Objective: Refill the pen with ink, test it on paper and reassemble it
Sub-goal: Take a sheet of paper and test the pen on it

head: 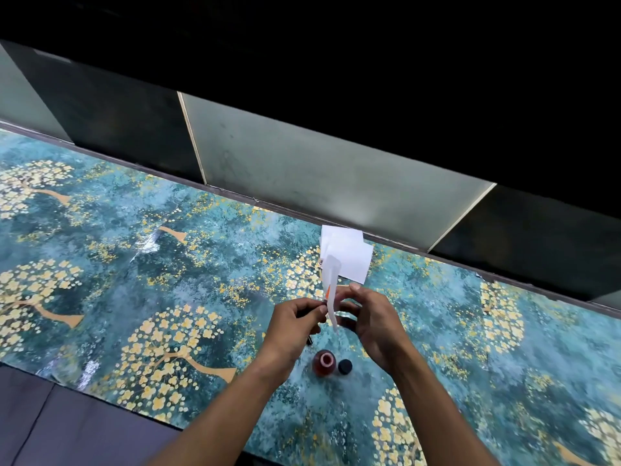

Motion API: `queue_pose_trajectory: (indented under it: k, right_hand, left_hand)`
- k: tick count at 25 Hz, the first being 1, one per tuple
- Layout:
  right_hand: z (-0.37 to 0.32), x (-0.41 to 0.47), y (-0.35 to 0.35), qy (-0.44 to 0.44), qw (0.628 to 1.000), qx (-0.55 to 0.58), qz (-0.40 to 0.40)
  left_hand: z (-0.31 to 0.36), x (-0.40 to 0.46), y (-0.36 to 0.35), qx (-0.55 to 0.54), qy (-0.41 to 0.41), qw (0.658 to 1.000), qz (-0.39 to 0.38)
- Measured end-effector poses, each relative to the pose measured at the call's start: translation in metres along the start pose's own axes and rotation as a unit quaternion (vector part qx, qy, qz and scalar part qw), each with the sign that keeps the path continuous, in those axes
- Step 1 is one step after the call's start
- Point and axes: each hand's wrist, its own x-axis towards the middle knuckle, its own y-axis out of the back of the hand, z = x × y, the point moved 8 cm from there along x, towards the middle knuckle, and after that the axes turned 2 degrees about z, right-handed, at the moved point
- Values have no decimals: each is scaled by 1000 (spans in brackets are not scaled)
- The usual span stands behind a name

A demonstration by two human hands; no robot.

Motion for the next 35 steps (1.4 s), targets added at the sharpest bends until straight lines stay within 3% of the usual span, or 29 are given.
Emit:
queue_pose_trajectory:
  k: [5,10,14,22,27,35]
  right_hand:
    - [17,-6,15,-1,998,-1,68]
    - [22,-13,22,-17,996,1,82]
    - [31,-17,25,-30,993,63,93]
    - [50,-33,27,-96,979,141,108]
    - [56,-37,32,-92,971,167,144]
    - [53,-43,23,-91,979,156,95]
  left_hand:
    - [1,-11,-18,33,-52,998,-33]
    - [8,-20,-19,180,-159,971,-4]
    - [13,-26,-17,227,-213,950,24]
    - [-5,-28,-15,151,-165,975,-1]
    - [-13,-27,-13,98,-126,987,-13]
    - [-20,-34,-12,93,-114,989,-7]
